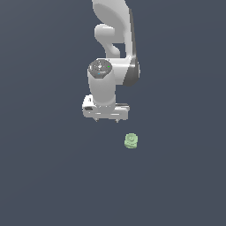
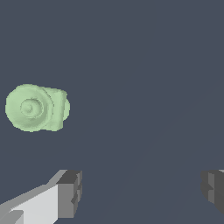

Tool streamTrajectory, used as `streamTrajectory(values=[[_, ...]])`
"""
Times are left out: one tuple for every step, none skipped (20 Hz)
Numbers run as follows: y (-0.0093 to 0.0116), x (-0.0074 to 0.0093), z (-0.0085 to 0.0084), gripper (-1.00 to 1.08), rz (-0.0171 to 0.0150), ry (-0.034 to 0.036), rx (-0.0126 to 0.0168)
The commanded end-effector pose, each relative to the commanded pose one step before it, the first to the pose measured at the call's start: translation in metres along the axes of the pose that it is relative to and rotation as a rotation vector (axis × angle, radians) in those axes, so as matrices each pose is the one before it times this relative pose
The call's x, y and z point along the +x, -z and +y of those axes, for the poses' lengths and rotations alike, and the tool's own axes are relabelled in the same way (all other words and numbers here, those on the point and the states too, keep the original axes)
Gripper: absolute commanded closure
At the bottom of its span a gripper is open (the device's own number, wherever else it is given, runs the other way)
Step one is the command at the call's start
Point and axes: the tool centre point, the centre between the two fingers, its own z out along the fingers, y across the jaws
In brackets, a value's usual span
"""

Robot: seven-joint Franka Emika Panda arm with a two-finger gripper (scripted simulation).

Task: Pick up the object and move it to a goal position.

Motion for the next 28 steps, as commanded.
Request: streamTrajectory(values=[[0.00000,0.00000,0.00001,-0.92,0.00000,0.00000,0.00000],[-0.00019,-0.00006,-0.00015,-0.92,-0.00038,-0.00047,0.00034],[-0.00068,-0.00014,-0.00021,-0.92,-0.00134,-0.00169,0.00123],[-0.00108,-0.00026,-0.00040,-0.92,-0.00215,-0.00270,0.00196],[-0.00148,-0.00037,-0.00055,-0.92,-0.00298,-0.00372,0.00271],[-0.00189,-0.00049,-0.00065,-0.92,-0.00383,-0.00473,0.00347],[-0.00226,-0.00063,-0.00074,-0.92,-0.00465,-0.00565,0.00418],[-0.00222,-0.00067,-0.00063,-0.92,-0.00468,-0.00554,0.00418],[-0.00176,-0.00059,-0.00039,-0.92,-0.00383,-0.00437,0.00340],[-0.00130,-0.00050,-0.00019,-0.92,-0.00295,-0.00320,0.00261],[-0.00083,-0.00041,-0.00004,-0.92,-0.00203,-0.00203,0.00180],[-0.00041,-0.00029,0.00010,-0.92,-0.00116,-0.00097,0.00103],[0.00012,-0.00018,0.00012,-0.92,0.00000,0.00000,0.00000],[0.00017,0.00014,0.00003,-0.92,0.00041,0.00081,-0.00036],[0.00022,0.00037,-0.00027,-0.92,0.00099,0.00038,-0.00089],[-0.00017,0.00056,-0.00077,-0.92,0.00068,-0.00034,-0.00061],[-0.00029,0.00070,-0.00119,-0.92,0.00091,-0.00118,-0.00081],[-0.00055,0.00093,-0.00164,-0.92,0.00088,-0.00171,-0.00077],[-0.00069,0.00115,-0.00204,-0.92,0.00113,-0.00222,-0.00097],[-0.00082,0.00139,-0.00255,-0.92,0.00141,-0.00238,-0.00119],[-0.00086,0.00161,-0.00290,-0.92,0.00188,-0.00281,-0.00155],[-0.00098,0.00182,-0.00336,-0.92,0.00219,-0.00305,-0.00174],[-0.00112,0.00199,-0.00381,-0.92,0.00246,-0.00337,-0.00189],[-0.00126,0.00214,-0.00424,-0.92,0.00275,-0.00385,-0.00202],[-0.00142,0.00227,-0.00473,-0.92,0.00301,-0.00426,-0.00212],[-0.00156,0.00239,-0.00522,-0.92,0.00335,-0.00464,-0.00223],[-0.00172,0.00250,-0.00574,-0.92,0.00369,-0.00499,-0.00232],[-0.00187,0.00257,-0.00625,-0.92,0.00404,-0.00538,-0.00239]])
